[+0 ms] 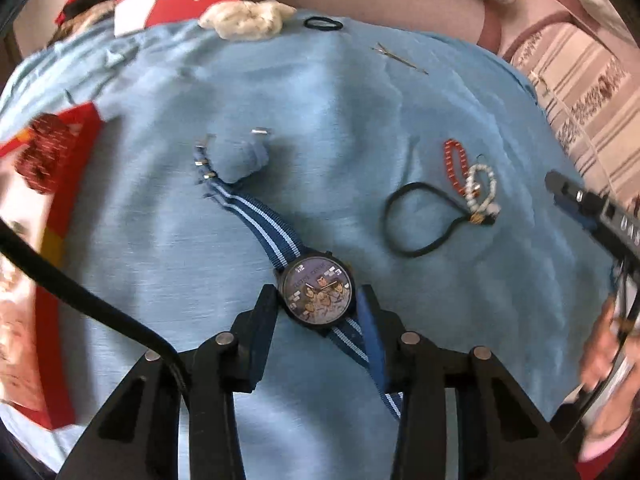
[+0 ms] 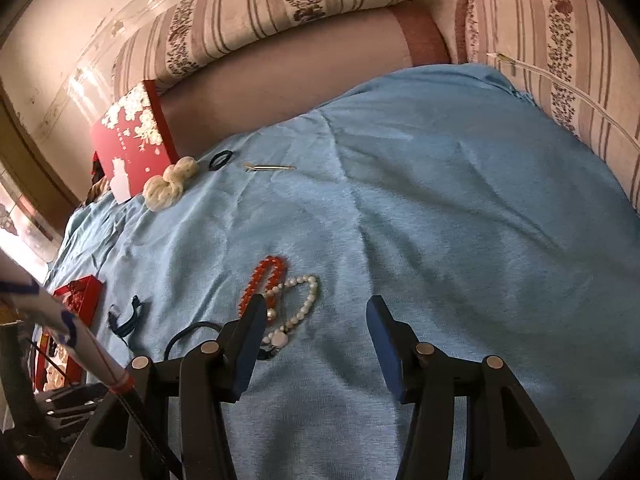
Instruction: Organize jewelry
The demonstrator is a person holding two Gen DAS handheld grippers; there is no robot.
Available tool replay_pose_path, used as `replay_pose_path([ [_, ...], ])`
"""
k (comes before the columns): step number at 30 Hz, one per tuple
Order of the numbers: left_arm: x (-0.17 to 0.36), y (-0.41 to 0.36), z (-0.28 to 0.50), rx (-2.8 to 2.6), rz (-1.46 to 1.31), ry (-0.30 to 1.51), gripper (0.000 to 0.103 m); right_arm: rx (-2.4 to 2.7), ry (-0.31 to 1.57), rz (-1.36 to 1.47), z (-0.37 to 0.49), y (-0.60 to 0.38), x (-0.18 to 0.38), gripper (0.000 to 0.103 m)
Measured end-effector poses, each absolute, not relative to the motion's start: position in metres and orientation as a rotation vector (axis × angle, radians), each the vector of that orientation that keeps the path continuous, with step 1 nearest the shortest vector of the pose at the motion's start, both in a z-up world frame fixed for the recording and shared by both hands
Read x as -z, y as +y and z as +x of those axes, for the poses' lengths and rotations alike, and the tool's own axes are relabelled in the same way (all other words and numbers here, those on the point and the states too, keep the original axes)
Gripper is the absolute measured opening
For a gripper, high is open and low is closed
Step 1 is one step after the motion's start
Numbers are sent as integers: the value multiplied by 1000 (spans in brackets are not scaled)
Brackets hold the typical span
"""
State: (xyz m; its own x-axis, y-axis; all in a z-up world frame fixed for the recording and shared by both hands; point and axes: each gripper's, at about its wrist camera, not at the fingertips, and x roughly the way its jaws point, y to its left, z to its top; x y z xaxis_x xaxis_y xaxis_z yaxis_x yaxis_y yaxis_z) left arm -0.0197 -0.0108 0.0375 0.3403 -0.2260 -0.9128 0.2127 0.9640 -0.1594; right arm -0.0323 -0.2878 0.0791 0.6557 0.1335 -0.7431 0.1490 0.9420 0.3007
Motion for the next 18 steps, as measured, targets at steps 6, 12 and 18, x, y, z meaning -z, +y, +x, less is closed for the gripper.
replay_pose_path([
  [6,-38,40,-27,266,14,1174,39,-116,871,356,-25,-263,-76,56],
  [12,-29,39,-27,283,1,1126,40,-92,869,304,-26,-254,-72,56],
  [18,-26,42,-19,331,-63,1122,40,-44,885,337,-14,-265,-79,54],
])
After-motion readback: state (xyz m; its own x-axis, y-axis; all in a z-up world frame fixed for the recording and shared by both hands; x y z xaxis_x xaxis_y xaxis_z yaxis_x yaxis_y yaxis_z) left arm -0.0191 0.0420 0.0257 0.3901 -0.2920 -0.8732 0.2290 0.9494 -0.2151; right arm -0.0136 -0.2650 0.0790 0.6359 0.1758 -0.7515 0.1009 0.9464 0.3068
